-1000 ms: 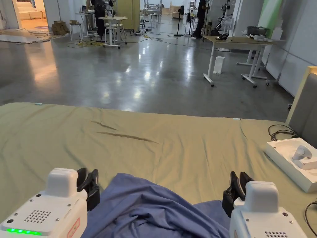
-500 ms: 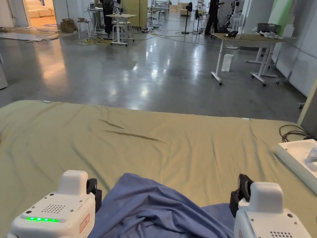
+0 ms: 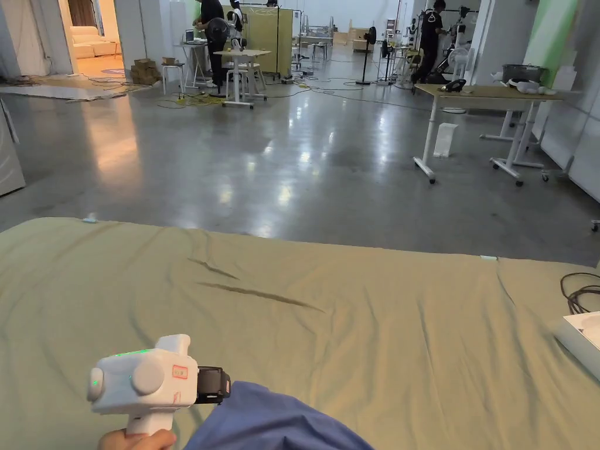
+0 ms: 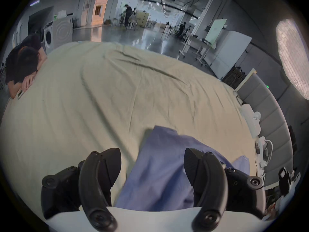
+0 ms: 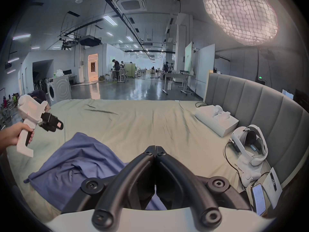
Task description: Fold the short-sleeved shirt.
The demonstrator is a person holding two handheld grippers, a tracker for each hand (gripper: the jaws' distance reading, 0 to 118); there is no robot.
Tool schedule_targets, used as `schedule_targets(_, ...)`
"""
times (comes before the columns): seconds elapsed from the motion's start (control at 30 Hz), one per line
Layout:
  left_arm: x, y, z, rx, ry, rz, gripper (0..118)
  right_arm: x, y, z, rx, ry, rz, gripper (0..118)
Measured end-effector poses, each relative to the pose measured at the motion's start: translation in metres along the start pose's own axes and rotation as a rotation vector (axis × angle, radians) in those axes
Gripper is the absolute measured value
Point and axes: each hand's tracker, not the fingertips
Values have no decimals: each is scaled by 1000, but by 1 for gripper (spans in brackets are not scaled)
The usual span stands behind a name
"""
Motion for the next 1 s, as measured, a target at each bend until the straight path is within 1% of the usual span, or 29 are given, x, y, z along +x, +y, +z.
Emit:
schedule_targets(0.1,7,22,-38,-34,47,-31,83,10,-9,-12,-46,-26,4,0)
schedule_targets(0.2,13,28,-73,-79,83,-109,83,21,-17,-20,-84,-41,-3,0)
schedule_targets(0.27,18,28,-95,-127,129,-183,83,28,-21,-24,-97,-48,5,0)
schedule_targets(0.33,26,22,-113,-175,187,-258,83,32,-25,-28,-111,-64,37,0)
schedule_targets(0.37,29,19,-123,-221,214,-306,83,34,-28,-30,-120,-67,43,0)
schedule_targets(0.4,30,14,-132,-237,237,-333,79,37,-29,-33,-130,-66,42,0)
schedule_targets(0.47,37,9,-132,-187,263,-360,78,40,-33,-36,-146,-62,35,0)
schedule_targets(0.5,42,7,-131,-154,280,-363,69,41,-35,-37,-153,-65,37,0)
schedule_targets(0.53,47,4,-134,-144,265,-378,53,41,-36,-39,-164,-69,40,0)
schedule_targets(0.57,54,0,-136,-152,235,-421,43,43,-38,-40,-174,-68,41,0)
schedule_targets(0.63,69,-10,-140,-138,293,-549,25,45,-40,-40,-182,-58,40,0)
schedule_targets(0.7,77,-17,-142,-149,292,-586,12,46,-38,-40,-187,-58,52,0)
schedule_targets(0.77,74,-15,-140,-160,276,-553,6,51,-36,-44,-193,-59,64,0)
schedule_targets(0.87,67,-8,-125,-139,234,-496,5,62,-28,-60,-226,-62,70,0)
schedule_targets(0.9,66,-8,-119,-123,228,-491,5,65,-26,-67,-247,-60,75,6)
schedule_targets(1.0,68,-10,-90,-52,183,-470,4,75,-17,-97,-342,-30,108,35)
